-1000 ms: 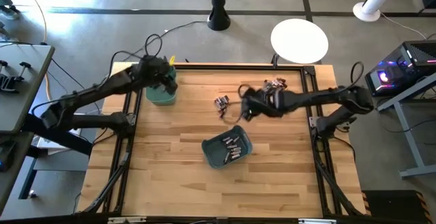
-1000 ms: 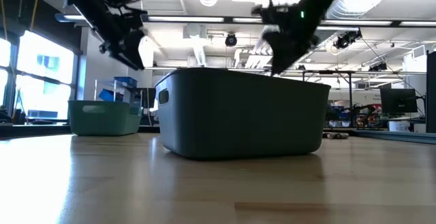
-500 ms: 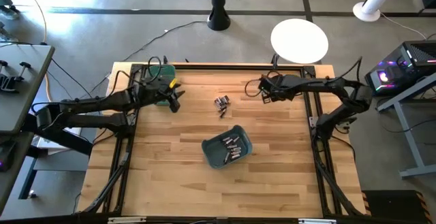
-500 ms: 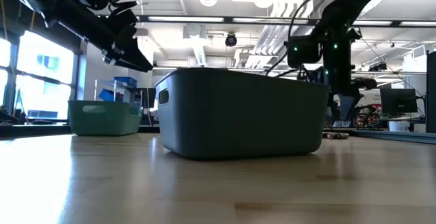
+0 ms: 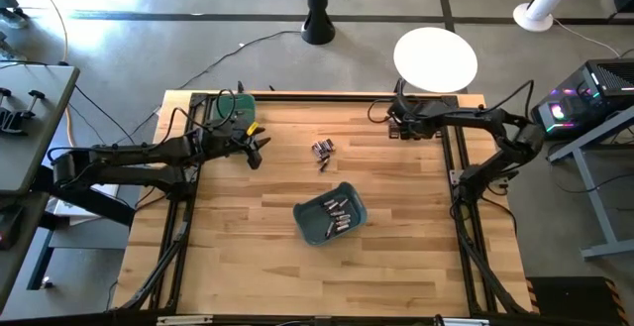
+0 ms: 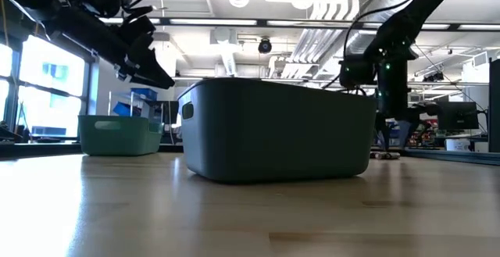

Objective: Sort batteries
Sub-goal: Put the black battery into the green bin

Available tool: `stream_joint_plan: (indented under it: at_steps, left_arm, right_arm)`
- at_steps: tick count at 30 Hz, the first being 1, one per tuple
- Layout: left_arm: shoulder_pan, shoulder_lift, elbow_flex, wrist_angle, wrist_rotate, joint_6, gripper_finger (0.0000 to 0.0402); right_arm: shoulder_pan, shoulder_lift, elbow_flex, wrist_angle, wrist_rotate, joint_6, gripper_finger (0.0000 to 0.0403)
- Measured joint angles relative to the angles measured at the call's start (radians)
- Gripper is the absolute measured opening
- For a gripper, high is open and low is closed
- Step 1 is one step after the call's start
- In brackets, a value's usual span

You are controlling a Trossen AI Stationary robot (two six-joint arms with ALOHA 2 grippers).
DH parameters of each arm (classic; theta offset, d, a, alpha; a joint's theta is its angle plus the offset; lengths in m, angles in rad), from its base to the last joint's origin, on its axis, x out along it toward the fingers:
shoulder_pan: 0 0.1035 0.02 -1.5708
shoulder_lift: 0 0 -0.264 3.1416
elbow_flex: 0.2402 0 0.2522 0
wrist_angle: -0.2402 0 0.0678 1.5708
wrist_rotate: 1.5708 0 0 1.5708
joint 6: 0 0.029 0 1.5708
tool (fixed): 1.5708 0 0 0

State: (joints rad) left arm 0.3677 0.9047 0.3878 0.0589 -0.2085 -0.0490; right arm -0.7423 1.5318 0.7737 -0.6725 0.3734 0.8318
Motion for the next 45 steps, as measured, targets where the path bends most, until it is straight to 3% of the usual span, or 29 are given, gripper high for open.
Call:
stream_joint_plan:
  at_steps: [12, 23, 37, 41, 45]
  left_arm:
    - [-0.003, 0.0, 0.0, 0.0, 0.0, 0.0, 0.0165]
    - [-0.003, 0.0, 0.0, -0.001, 0.0, -0.003, 0.0165]
    - [-0.003, 0.0, 0.001, -0.001, 0.0, -0.011, 0.0165]
    - [-0.003, 0.0, 0.001, -0.001, 0.0, -0.011, 0.0165]
    - [-0.003, 0.0, 0.001, -0.001, 0.0, -0.012, 0.0165]
  right_arm:
    - [-0.039, 0.0, -0.038, 0.061, -0.005, -0.001, 0.0165]
    - [-0.026, 0.0, -0.038, 0.0, -0.121, -0.051, 0.016]
    - [-0.004, 0.0, -0.038, 0.042, -0.082, -0.111, 0.0024]
    - [-0.004, 0.0, -0.037, 0.103, -0.07, -0.19, 0.0025]
    - [-0.004, 0.0, -0.037, 0.119, -0.078, -0.194, 0.0059]
